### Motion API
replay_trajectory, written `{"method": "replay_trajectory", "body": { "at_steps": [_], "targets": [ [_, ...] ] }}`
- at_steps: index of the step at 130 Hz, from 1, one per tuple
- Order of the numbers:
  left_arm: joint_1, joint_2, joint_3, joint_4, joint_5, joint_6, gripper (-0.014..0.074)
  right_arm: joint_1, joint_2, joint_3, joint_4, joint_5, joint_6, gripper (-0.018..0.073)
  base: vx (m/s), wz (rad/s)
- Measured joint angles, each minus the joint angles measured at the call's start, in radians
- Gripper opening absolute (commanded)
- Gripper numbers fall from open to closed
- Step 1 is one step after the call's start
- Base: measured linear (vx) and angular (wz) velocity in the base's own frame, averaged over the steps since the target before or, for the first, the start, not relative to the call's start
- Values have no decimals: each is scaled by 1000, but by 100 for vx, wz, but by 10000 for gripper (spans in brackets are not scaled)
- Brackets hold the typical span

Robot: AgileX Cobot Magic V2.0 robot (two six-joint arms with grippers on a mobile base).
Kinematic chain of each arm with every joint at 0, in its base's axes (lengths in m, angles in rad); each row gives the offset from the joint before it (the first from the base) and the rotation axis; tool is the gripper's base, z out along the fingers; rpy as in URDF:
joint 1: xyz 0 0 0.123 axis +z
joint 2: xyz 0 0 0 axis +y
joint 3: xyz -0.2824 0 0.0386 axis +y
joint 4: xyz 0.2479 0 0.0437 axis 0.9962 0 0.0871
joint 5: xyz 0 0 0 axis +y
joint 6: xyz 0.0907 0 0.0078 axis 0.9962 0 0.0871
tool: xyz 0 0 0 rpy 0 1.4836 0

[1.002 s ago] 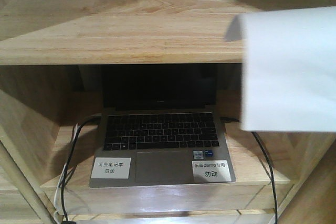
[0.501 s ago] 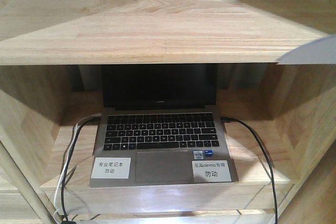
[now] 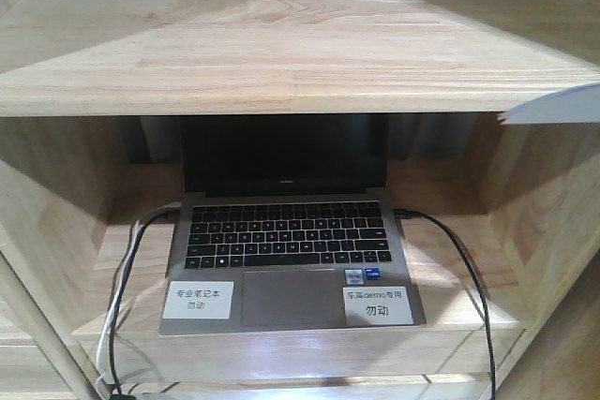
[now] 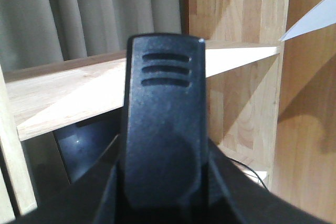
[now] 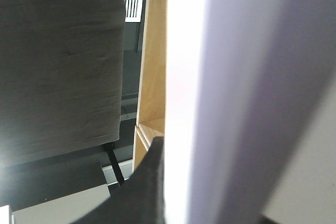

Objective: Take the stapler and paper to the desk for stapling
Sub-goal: 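Hold the stapler and paper and back away from the shelf, then drive the base across the room to the wooden desk with monitor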

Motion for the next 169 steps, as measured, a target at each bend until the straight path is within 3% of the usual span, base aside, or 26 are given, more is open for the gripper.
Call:
{"method": "replay_trajectory", "body": {
  "at_steps": [169],
  "targets": [
    [0,0,0,0,0,0,-6,0,0,0,0,1,0,-6,-1,3]
  ]
}}
